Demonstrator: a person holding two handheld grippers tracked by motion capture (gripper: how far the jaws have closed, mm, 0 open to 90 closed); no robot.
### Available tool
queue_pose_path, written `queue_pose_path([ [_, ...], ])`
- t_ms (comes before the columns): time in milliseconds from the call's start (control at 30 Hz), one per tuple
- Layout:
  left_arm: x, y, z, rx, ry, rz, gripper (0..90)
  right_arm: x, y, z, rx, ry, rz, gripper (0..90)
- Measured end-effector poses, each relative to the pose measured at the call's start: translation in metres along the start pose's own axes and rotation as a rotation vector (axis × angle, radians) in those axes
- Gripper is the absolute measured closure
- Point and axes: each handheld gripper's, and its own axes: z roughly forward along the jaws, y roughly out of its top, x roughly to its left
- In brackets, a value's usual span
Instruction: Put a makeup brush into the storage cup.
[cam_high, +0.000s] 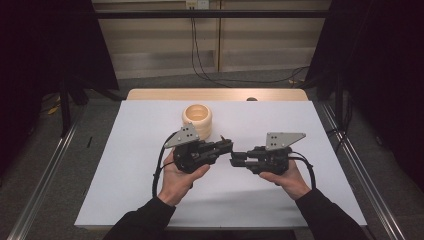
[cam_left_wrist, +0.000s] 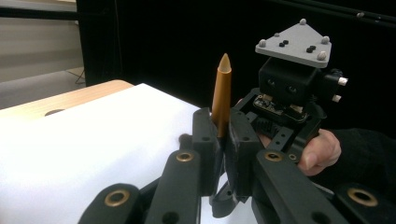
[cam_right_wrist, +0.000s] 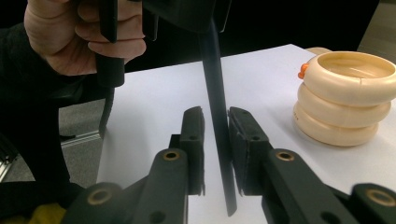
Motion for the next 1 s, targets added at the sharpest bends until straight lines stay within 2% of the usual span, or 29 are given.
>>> queue_pose_path([
  [133,0.0001,0.0,-0.0002,0.0,0.003,0.001,83.9,0.0003,0.0007,-0.0009,-0.002,-0.002,0.005,71.0],
  [267,-0.0004,0.0001,-0.0007,0.002,0.001,0.011,83.9,0.0011,0.0013,-0.0011,-0.007,-0.007,0.002,61.3],
  [400,-0.0001,0.0009,-0.0016,0.0,0.004,0.014,83.9,0.0021,0.0019,-0.0012,-0.007,-0.019,0.003,46.2],
  [467,0.0009,0.0007,-0.0023,0.001,0.006,0.009,83.9,0.0026,0.0021,-0.0014,-0.006,-0.031,0.001,35.9],
  [600,0.0017,0.0009,-0.0029,0.002,0.01,0.016,83.9,0.0027,0.0026,-0.0027,-0.014,-0.056,0.002,26.0],
  [667,0.0022,0.0008,-0.0033,0.007,0.015,0.019,83.9,0.0036,0.0032,-0.0026,-0.017,-0.078,0.006,15.4],
  [733,0.0031,0.0004,-0.003,0.002,0.015,0.005,83.9,0.0036,0.0032,-0.0026,-0.022,-0.072,0.011,13.9],
  [867,0.004,0.0011,-0.0044,0.009,0.013,0.003,83.9,0.0027,0.0035,-0.0027,-0.03,-0.081,0.03,2.3],
  [1000,0.0023,0.0025,-0.0048,0.008,0.02,0.008,83.9,0.0024,0.0026,-0.004,-0.037,-0.092,0.017,0.2],
])
